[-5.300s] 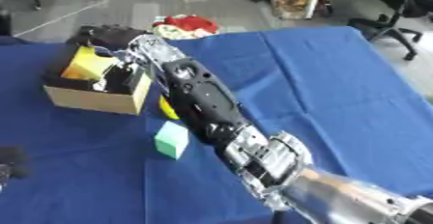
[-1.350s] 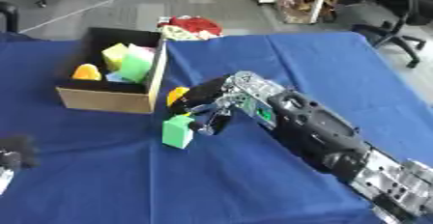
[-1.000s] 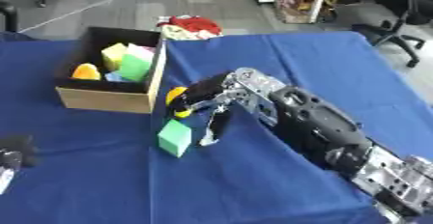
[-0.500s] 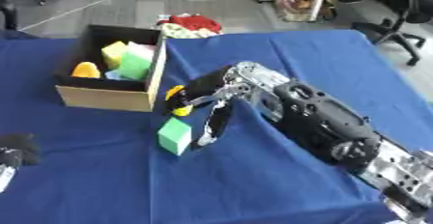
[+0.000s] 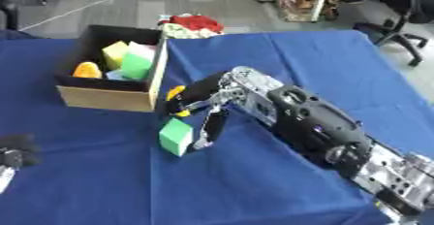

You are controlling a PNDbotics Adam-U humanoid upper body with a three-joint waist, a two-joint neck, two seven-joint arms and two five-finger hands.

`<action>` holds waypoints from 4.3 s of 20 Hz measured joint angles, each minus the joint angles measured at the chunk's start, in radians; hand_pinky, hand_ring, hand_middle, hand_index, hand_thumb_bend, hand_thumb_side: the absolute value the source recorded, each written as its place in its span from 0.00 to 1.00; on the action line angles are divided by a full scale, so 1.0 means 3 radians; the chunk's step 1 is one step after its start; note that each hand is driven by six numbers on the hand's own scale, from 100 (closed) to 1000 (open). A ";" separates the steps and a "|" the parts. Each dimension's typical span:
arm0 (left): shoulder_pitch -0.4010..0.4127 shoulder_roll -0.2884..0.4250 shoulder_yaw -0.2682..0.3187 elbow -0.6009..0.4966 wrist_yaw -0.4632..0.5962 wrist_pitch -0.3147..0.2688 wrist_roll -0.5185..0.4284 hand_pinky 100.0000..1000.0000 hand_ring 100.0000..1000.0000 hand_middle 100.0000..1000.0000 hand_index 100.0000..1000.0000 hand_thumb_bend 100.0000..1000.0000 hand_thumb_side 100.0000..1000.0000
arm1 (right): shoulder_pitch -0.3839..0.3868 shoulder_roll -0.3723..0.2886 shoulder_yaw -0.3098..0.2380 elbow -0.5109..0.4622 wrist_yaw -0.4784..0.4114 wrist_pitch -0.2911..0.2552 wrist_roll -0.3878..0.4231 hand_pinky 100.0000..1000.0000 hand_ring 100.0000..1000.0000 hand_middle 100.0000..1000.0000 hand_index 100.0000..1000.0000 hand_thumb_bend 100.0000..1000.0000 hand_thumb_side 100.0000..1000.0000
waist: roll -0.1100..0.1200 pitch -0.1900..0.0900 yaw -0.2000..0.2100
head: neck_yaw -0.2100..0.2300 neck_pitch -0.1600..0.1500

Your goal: Pick up objects on the table and place them in the box.

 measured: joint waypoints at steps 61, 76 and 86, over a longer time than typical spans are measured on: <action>-0.0059 -0.0058 -0.0077 0.0001 0.0059 0.0024 -0.0063 0.70 0.58 0.60 0.79 0.00 0.55 | -0.1130 0.1155 -0.1593 0.1128 0.1748 0.0695 -0.1910 0.87 0.84 0.88 0.99 0.13 0.09 | 0.0024 0.0000 0.0195 | -0.0204 -0.0096; -0.0017 -0.0027 -0.0018 0.0001 0.0029 0.0026 0.0001 0.71 0.58 0.60 0.79 0.00 0.55 | -0.0140 0.0195 -0.1176 0.0325 0.0015 0.0653 -0.0382 0.87 0.85 0.79 0.92 0.00 0.39 | -0.0018 -0.0004 -0.0017 | -0.0008 -0.0057; -0.0017 -0.0027 -0.0017 0.0001 0.0029 0.0027 0.0004 0.71 0.58 0.60 0.79 0.00 0.55 | -0.0189 0.0498 -0.1104 0.1077 0.0516 0.0371 -0.0186 0.88 0.85 0.80 0.93 0.03 0.43 | -0.0018 -0.0004 0.0003 | -0.0007 -0.0055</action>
